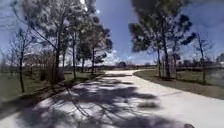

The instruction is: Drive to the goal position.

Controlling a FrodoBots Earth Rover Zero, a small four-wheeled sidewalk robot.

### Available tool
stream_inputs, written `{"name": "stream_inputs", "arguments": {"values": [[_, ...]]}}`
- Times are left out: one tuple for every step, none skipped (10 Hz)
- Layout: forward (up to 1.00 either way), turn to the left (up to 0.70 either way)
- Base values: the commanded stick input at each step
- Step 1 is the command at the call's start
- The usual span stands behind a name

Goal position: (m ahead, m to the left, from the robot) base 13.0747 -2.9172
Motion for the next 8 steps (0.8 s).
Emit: {"name": "stream_inputs", "arguments": {"values": [[0.70, 0.00], [0.70, 0.00], [0.70, 0.00], [0.70, 0.00], [0.70, 0.00], [0.70, 0.00], [0.70, 0.00], [0.70, 0.00]]}}
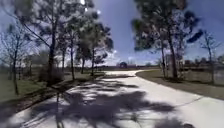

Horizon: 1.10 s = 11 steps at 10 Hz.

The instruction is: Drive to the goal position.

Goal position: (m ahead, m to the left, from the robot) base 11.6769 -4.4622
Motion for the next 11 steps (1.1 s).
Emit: {"name": "stream_inputs", "arguments": {"values": [[0.70, 0.00], [0.70, 0.00], [0.70, 0.00], [0.70, 0.00], [0.70, 0.00], [0.70, 0.00], [0.70, 0.00], [0.70, 0.00], [0.70, 0.00], [0.70, 0.00], [0.70, 0.00]]}}
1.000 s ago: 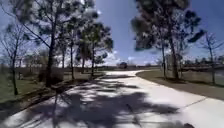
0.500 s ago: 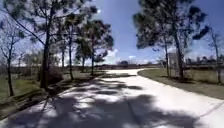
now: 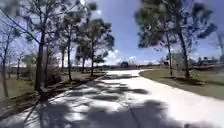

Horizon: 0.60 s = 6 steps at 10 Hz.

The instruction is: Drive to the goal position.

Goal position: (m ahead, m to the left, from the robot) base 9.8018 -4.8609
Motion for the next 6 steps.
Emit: {"name": "stream_inputs", "arguments": {"values": [[0.70, 0.00], [0.70, 0.00], [0.70, 0.00], [0.70, 0.00], [0.70, 0.00], [0.70, 0.00]]}}
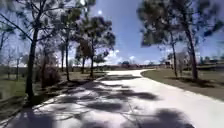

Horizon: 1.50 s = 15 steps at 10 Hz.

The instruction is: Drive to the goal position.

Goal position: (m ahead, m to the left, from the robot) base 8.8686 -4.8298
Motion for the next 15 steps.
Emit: {"name": "stream_inputs", "arguments": {"values": [[0.70, 0.00], [0.70, 0.00], [0.70, 0.00], [0.70, 0.00], [0.70, 0.00], [0.70, -0.22], [0.70, -0.30], [0.70, -0.33], [0.70, -0.33], [0.70, -0.28], [0.70, -0.20], [0.70, -0.11], [0.70, -0.02], [0.70, 0.00], [0.70, 0.00]]}}
